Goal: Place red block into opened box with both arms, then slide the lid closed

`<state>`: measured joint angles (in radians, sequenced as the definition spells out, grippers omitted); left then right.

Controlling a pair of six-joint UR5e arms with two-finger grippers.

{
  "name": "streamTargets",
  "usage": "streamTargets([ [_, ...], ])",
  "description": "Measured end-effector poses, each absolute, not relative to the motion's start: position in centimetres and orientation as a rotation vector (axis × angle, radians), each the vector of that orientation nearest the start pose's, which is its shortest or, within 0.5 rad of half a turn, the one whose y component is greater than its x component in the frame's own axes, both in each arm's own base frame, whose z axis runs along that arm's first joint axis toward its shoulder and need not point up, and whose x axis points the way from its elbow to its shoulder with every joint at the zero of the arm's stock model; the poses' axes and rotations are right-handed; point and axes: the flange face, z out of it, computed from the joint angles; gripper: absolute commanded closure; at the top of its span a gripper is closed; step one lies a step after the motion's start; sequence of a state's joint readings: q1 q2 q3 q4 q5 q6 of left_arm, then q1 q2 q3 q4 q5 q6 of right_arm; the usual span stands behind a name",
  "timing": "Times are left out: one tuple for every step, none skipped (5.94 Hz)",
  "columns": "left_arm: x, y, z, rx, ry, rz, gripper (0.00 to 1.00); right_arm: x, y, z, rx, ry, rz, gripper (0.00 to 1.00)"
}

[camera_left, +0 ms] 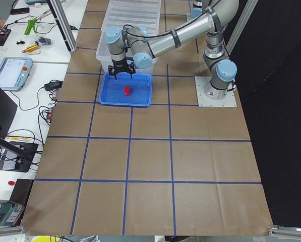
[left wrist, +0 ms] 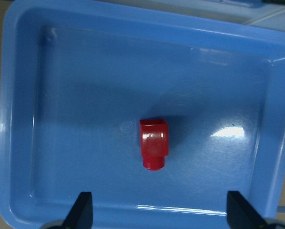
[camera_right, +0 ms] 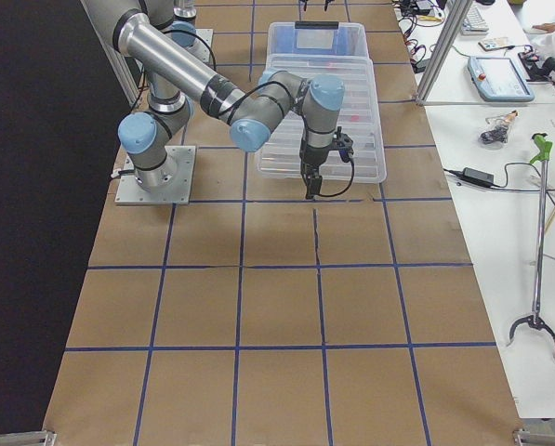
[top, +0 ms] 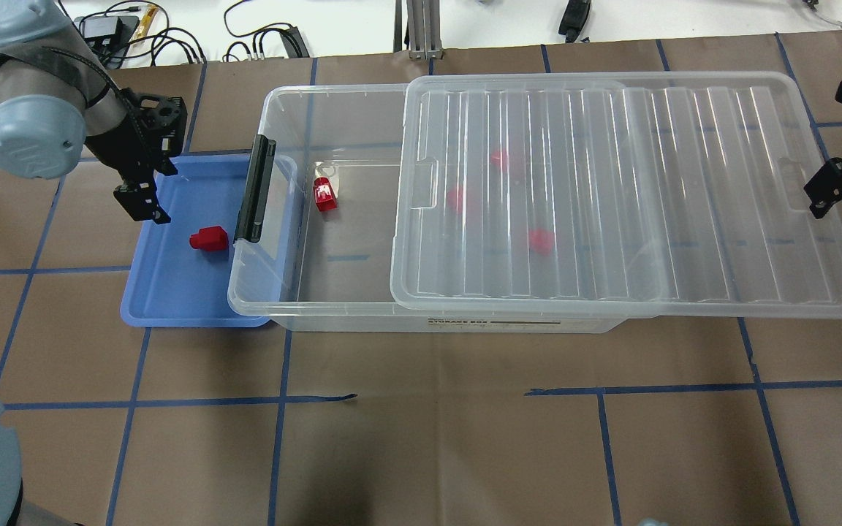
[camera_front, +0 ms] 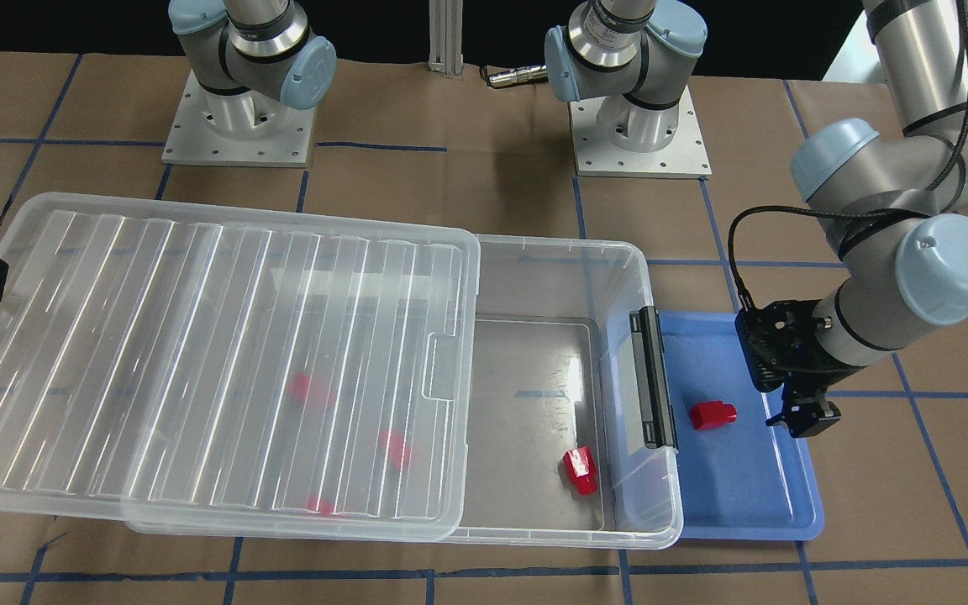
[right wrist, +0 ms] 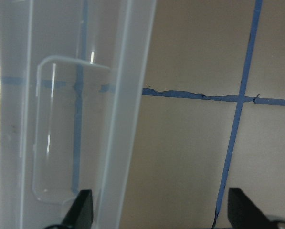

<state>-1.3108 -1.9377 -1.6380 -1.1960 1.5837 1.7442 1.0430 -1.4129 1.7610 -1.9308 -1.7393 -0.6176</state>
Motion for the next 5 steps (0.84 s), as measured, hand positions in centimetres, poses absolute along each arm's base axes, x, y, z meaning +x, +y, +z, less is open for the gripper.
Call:
streamTargets([
  [2.9, -62.4, 26.2, 2.174, 2.329, 0.063, 0.02, -18.0, -51.9, 35.2, -0.113, 3.287, 0.138, 0.00],
  [2.9, -62.7, 23.8, 2.200, 2.324, 0.075, 0.02, -18.7, -51.6, 35.5, -0.084, 3.292, 0.134, 0.00],
  [2.7, -62.1, 21.7, 2.221, 2.340, 0.105, 0.02, -18.8, -51.3, 36.3, -0.061, 3.298, 0.115, 0.00],
  [2.4, -61.2, 20.2, 2.232, 2.355, 0.129, 0.02, -18.3, -50.9, 38.0, -0.024, 3.308, 0.071, 0.00],
  [2.1, -60.5, 19.2, 2.230, 2.366, 0.139, 0.03, -16.7, -50.6, 40.0, 0.015, 3.318, 0.026, 0.00],
])
